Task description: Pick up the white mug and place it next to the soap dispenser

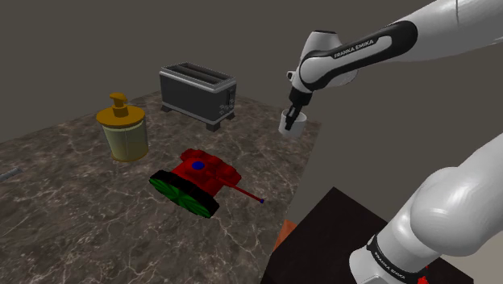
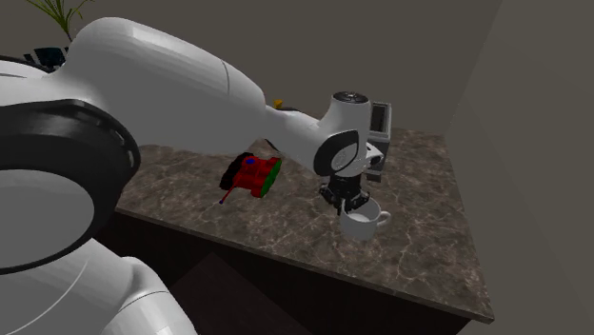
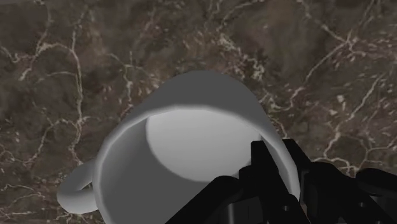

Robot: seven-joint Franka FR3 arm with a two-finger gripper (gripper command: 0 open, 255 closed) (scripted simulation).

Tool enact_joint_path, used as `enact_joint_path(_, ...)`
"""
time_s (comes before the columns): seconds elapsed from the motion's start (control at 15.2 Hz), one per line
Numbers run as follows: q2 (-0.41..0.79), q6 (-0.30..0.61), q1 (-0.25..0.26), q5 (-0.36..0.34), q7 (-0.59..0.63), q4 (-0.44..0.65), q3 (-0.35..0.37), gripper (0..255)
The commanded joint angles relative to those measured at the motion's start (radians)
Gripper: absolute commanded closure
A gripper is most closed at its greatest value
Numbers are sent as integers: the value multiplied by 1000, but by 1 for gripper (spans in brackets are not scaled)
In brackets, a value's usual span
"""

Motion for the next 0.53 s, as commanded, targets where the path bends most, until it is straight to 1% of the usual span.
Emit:
enact_joint_path(0.0, -15, -28, 0, -1, 1, 13, 1, 255)
enact_joint_path(0.46, -54, -127, 0, -4, 3, 72, 5, 255)
